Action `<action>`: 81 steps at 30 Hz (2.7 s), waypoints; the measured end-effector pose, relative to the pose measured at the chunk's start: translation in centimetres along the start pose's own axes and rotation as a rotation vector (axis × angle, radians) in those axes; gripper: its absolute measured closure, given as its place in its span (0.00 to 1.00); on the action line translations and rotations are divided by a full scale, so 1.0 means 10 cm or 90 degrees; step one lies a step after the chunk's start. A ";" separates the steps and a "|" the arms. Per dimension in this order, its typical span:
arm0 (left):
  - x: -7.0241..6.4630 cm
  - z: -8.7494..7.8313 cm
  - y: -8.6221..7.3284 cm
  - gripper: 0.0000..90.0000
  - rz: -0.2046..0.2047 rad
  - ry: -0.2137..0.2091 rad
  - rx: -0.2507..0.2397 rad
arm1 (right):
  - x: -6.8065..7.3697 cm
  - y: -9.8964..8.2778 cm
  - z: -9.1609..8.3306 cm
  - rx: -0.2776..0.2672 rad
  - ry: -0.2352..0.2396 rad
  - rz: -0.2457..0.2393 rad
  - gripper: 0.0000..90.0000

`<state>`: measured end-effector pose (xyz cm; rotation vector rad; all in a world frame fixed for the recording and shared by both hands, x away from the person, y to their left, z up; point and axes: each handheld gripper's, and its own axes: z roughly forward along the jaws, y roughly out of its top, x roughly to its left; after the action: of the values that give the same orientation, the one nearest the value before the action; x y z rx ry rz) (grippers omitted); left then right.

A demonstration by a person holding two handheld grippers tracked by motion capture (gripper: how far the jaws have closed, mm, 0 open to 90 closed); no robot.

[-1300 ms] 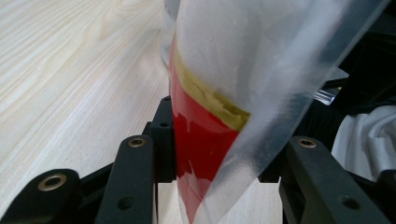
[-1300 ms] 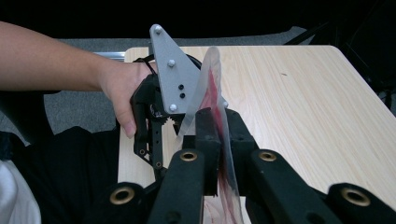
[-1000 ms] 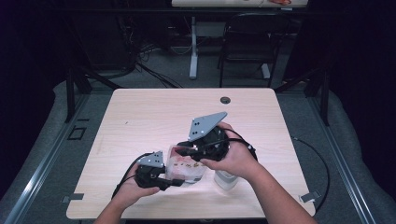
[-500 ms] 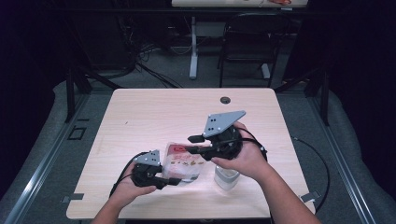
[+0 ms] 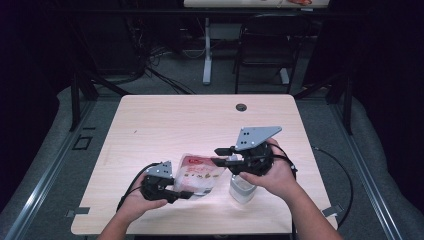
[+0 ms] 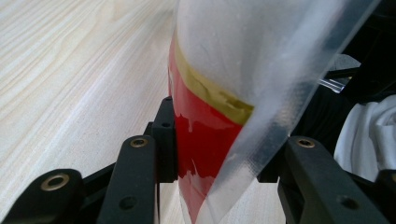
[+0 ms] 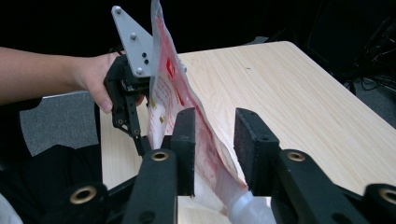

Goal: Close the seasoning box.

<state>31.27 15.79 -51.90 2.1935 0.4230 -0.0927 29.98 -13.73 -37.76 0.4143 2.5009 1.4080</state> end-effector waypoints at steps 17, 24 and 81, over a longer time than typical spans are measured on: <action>-0.04 0.00 0.08 0.69 -0.007 0.015 0.067 | -0.04 -0.31 -0.06 -0.046 -0.004 0.005 0.94; -0.07 -0.02 0.14 0.69 0.001 0.037 0.086 | -0.02 -0.40 -0.10 -0.066 -0.004 0.013 0.97; -0.11 -0.35 0.41 0.72 0.000 0.053 0.137 | -0.20 -0.88 -0.07 -0.016 0.015 0.092 0.99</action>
<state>31.35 15.96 -46.39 2.4151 0.4781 -0.0484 30.51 -19.38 -44.80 0.5867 2.5124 1.5038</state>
